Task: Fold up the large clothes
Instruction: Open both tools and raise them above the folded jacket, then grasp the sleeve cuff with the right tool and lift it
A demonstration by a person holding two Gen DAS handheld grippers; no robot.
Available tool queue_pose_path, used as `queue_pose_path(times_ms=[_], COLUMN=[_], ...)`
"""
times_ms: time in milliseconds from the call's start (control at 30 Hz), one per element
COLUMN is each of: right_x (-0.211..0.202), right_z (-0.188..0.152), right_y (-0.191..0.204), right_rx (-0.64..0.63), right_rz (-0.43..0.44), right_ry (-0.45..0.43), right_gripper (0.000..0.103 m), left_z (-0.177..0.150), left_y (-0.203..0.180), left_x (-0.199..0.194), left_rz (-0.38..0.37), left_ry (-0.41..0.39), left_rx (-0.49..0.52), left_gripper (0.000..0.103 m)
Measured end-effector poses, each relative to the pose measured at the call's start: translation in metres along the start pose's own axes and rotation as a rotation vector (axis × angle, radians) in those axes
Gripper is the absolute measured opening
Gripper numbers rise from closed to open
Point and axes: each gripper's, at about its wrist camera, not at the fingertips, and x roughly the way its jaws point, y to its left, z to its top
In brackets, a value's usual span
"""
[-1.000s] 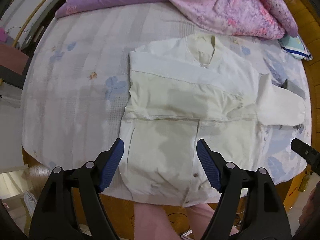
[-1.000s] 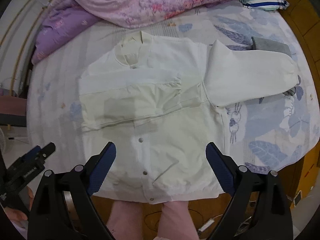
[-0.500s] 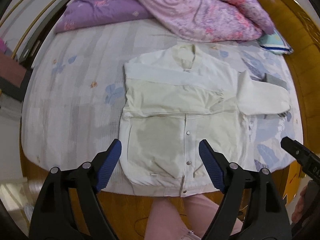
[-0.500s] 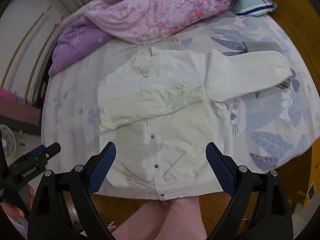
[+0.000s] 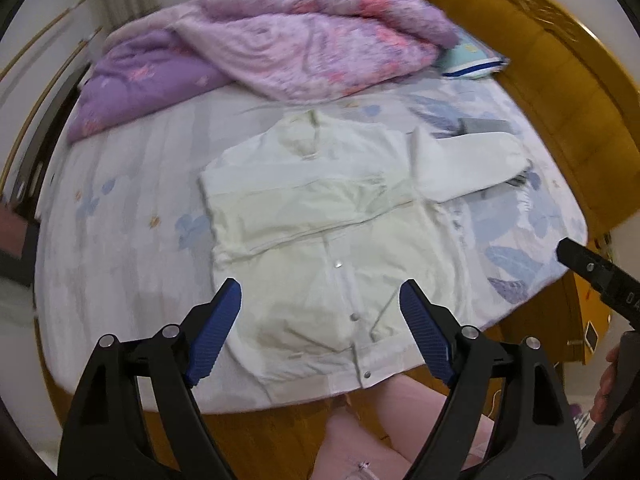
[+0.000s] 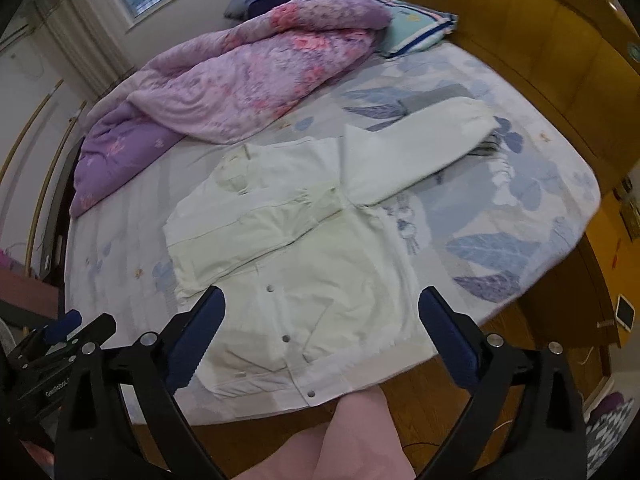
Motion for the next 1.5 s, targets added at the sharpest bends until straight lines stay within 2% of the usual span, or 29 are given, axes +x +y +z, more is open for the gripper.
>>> queue_pose_path(times_ms=[167, 267, 333, 567, 700, 833, 933, 1033, 1133, 1233, 1300, 1500], right_x=[-0.015, -0.02, -0.022, -0.008, 0.01, 0.025, 0.039, 0.062, 0.088, 0.12, 0.148, 0.237], right_z=[-0.009, -0.006, -0.003, 0.023, 0.056, 0.098, 0.125, 0.157, 0.183, 0.21, 0.23, 0.273], right_y=[-0.024, -0.04, -0.055, -0.105, -0.138, -0.177, -0.207, -0.245, -0.277, -0.314, -0.34, -0.404], right_rx=[0.065, 0.096, 0.127, 0.156, 0.118, 0.09, 0.093, 0.125, 0.172, 0.235, 0.275, 0.383], right_rz=[0.005, -0.017, -0.018, -0.035, -0.029, 0.006, 0.026, 0.072, 0.106, 0.141, 0.152, 0.156], right_ry=[-0.055, -0.076, -0.086, -0.093, -0.094, -0.116, -0.132, -0.145, -0.119, -0.099, -0.08, -0.009], right_gripper=[0.094, 0.094, 0.094, 0.094, 0.094, 0.094, 0.094, 0.094, 0.094, 0.094, 0.091, 0.088], left_z=[0.0, 0.007, 0.013, 0.04, 0.066, 0.101, 0.124, 0.141, 0.161, 0.179, 0.19, 0.21], left_y=[-0.024, -0.041, -0.05, -0.083, -0.105, -0.123, -0.134, -0.144, -0.155, -0.169, -0.174, -0.176], left_x=[-0.004, -0.003, 0.0, 0.018, 0.039, 0.064, 0.08, 0.096, 0.117, 0.147, 0.171, 0.244], left_rz=[-0.047, -0.016, -0.006, 0.002, -0.084, -0.111, -0.101, -0.078, -0.037, 0.032, 0.078, 0.115], left_ry=[-0.04, -0.054, -0.055, -0.068, -0.05, -0.041, -0.052, -0.054, -0.043, -0.011, 0.005, 0.084], left_rx=[0.041, 0.103, 0.123, 0.131, 0.106, -0.001, -0.06, -0.1, -0.13, -0.123, -0.129, -0.166], left_gripper=[0.082, 0.083, 0.089, 0.09, 0.09, 0.09, 0.09, 0.09, 0.09, 0.09, 0.09, 0.089])
